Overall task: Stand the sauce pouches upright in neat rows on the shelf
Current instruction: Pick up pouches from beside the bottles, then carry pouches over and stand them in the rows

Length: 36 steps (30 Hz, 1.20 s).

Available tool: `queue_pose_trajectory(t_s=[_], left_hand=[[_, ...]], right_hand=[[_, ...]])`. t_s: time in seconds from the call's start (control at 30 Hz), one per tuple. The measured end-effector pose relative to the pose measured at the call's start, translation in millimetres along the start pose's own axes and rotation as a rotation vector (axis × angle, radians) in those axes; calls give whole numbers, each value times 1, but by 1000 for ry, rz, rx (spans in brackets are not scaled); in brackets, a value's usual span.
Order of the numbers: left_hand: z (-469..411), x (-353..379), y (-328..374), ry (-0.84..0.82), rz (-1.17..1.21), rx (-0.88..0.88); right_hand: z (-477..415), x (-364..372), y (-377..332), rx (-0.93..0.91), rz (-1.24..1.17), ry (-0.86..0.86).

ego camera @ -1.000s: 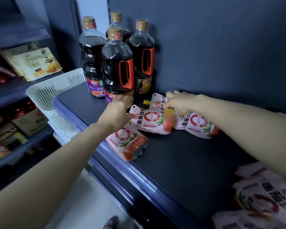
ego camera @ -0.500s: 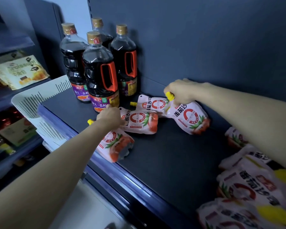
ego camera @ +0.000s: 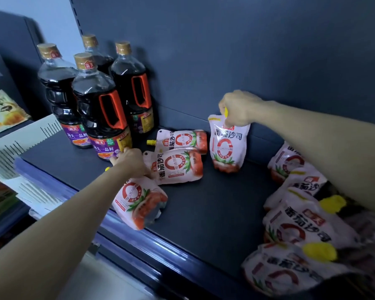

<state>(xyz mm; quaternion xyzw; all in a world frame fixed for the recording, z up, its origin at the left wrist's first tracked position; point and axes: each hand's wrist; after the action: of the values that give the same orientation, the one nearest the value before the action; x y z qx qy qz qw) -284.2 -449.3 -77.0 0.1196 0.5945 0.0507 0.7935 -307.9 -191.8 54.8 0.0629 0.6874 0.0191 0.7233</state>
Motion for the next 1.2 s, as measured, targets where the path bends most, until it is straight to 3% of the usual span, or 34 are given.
queue_pose_trajectory(t_s=[0.27, 0.6, 0.77, 1.2], left_hand=[[3, -14, 12, 79, 267, 212], [3, -56, 43, 337, 515, 525], [9, -71, 79, 268, 657, 685], [32, -60, 152, 125, 650, 932]], right_hand=[[10, 3, 11, 263, -31, 60], [29, -17, 11, 325, -81, -59], [43, -31, 20, 351, -59, -41], [88, -49, 33, 445, -117, 51]])
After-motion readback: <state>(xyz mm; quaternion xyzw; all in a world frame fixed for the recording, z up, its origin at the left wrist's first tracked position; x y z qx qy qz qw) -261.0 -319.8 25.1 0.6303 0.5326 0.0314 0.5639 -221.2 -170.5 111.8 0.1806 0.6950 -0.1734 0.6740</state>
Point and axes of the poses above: each hand's wrist, its own z-axis away from the middle knuckle, its own x-axis out of the palm, y = z × x, and after that the axes turned 14 degrees about x, right-handed
